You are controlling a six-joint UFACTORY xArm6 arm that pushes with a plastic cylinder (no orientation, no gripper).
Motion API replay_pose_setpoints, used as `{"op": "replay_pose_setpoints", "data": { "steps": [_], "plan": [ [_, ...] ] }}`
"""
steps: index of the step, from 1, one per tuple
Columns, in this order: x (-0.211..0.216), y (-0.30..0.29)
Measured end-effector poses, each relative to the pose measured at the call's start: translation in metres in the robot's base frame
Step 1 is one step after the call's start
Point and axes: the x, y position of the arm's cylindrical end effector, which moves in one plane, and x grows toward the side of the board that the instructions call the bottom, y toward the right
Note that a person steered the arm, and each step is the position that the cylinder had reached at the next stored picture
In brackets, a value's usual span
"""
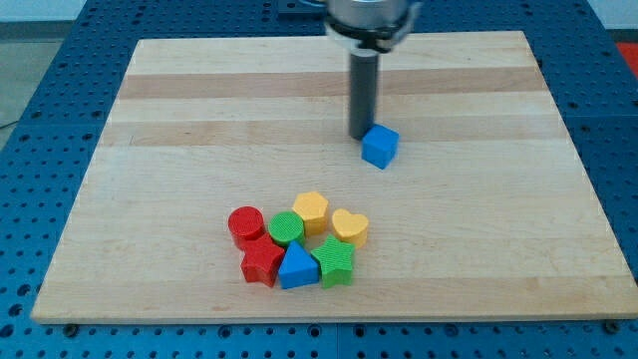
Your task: Move the blue cube towards the bottom right
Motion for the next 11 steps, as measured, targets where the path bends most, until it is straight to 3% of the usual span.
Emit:
{"op": "replay_pose_setpoints", "data": {
  "steps": [1, 2, 4, 5, 6, 7, 9, 11],
  "plan": [
    [0.044, 0.074],
    [0.069, 0.113],
    [0.021, 0.048],
    [0.064, 0.03],
    [0.107, 0.083],
    [0.122, 0.101],
    [0.092, 0.027],
    [0.138, 0.017]
  ]
}}
